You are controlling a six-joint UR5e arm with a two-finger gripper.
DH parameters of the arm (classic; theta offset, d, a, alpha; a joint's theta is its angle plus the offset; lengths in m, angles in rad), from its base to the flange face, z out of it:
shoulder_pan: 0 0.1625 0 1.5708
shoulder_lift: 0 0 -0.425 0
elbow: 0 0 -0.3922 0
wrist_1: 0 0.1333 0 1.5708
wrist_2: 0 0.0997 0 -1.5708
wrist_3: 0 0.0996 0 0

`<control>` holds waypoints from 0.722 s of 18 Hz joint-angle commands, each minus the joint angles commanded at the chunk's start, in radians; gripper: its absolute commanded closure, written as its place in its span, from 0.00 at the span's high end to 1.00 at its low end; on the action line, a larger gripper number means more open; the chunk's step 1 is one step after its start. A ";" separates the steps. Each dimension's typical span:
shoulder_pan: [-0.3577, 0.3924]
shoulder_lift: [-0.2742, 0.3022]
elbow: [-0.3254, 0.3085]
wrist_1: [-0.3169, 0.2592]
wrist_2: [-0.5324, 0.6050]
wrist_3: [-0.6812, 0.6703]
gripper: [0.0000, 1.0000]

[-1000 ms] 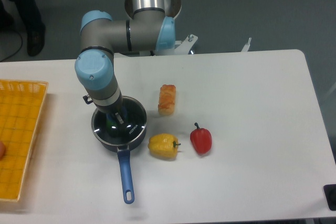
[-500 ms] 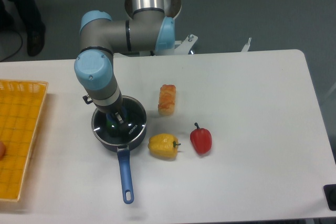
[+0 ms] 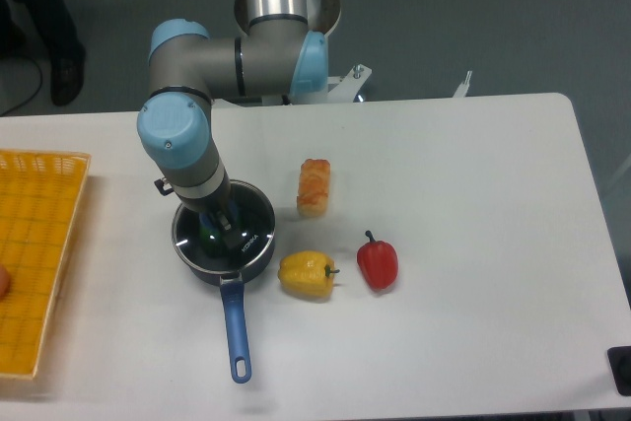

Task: Close the pot lid

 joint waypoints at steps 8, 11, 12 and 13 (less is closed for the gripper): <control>0.121 0.078 0.011 -0.006 -0.003 0.009 1.00; 0.202 0.095 0.020 -0.035 -0.003 0.104 1.00; 0.236 0.097 0.031 -0.064 -0.003 0.164 1.00; 0.274 0.101 0.043 -0.092 -0.003 0.228 1.00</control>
